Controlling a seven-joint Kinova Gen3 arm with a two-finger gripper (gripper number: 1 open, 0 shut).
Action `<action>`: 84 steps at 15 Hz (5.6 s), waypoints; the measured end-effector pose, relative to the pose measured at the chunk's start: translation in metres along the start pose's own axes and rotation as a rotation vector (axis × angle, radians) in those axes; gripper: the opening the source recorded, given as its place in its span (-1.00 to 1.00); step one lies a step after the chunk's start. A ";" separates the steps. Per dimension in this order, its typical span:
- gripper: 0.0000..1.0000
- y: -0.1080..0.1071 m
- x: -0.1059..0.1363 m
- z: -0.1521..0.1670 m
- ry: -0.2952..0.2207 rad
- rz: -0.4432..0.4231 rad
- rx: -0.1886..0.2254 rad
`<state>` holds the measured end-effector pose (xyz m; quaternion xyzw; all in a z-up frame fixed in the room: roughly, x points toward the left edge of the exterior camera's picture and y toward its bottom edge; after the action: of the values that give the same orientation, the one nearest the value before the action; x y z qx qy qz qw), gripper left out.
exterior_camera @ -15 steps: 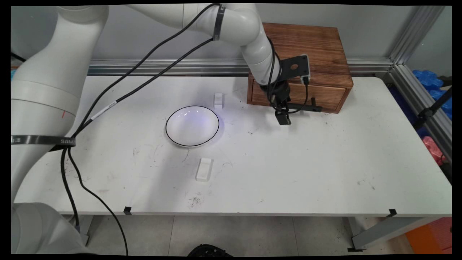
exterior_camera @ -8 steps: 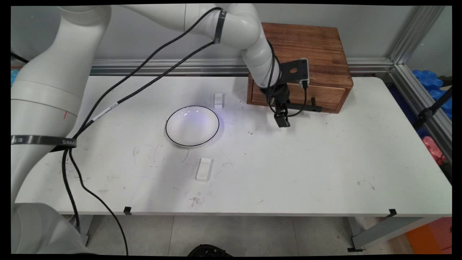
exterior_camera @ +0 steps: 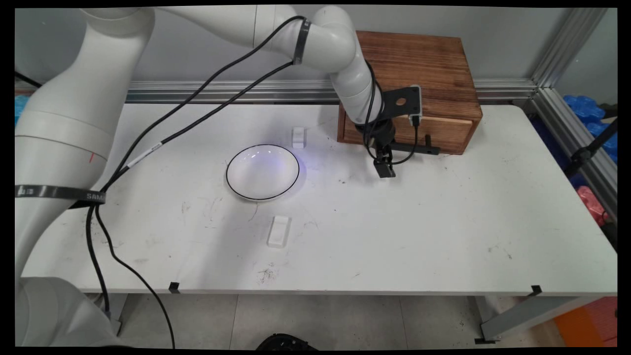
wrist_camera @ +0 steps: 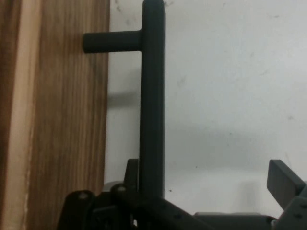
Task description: Open the drawer
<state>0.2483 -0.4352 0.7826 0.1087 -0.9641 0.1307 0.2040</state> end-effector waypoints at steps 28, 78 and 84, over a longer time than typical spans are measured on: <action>1.00 0.078 -0.003 -0.025 -0.022 -0.021 -0.084; 1.00 0.225 0.017 -0.080 0.018 0.042 -0.268; 1.00 0.230 0.017 -0.083 0.023 0.050 -0.276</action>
<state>0.2027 -0.1962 0.8156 0.0539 -0.9730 0.0034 0.2246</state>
